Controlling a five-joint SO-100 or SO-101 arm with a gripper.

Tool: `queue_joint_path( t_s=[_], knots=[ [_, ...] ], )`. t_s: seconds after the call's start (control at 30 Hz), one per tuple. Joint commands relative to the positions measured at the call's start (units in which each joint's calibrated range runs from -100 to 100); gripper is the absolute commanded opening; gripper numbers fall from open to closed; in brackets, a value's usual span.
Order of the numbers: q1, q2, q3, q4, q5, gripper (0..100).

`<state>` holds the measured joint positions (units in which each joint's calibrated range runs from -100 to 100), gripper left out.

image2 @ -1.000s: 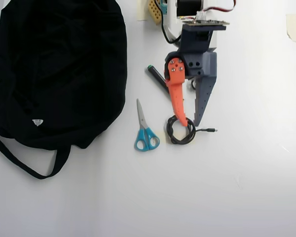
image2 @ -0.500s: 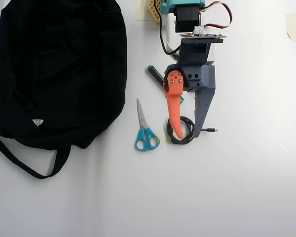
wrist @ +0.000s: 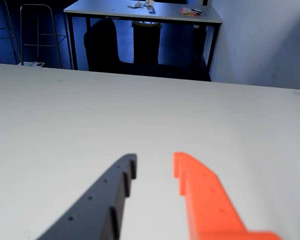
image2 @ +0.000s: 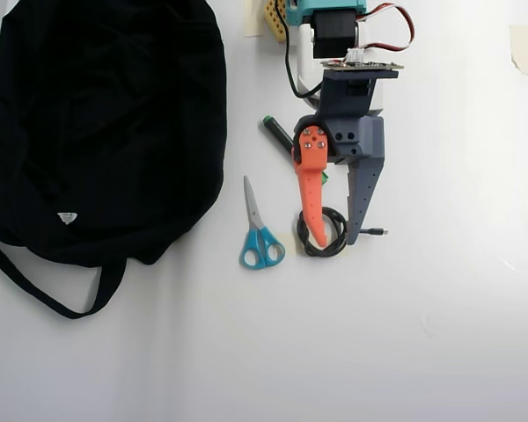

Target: Put the green marker into the black bag

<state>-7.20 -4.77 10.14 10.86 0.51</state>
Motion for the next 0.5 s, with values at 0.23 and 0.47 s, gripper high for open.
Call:
queue_joint_path(
  t_s=[0.23,0.47],
  knots=[
    [-0.65,-1.95,0.82,0.33,-0.09,9],
    [-0.58,-1.95,-2.77,18.34,-0.09,9]
  ],
)
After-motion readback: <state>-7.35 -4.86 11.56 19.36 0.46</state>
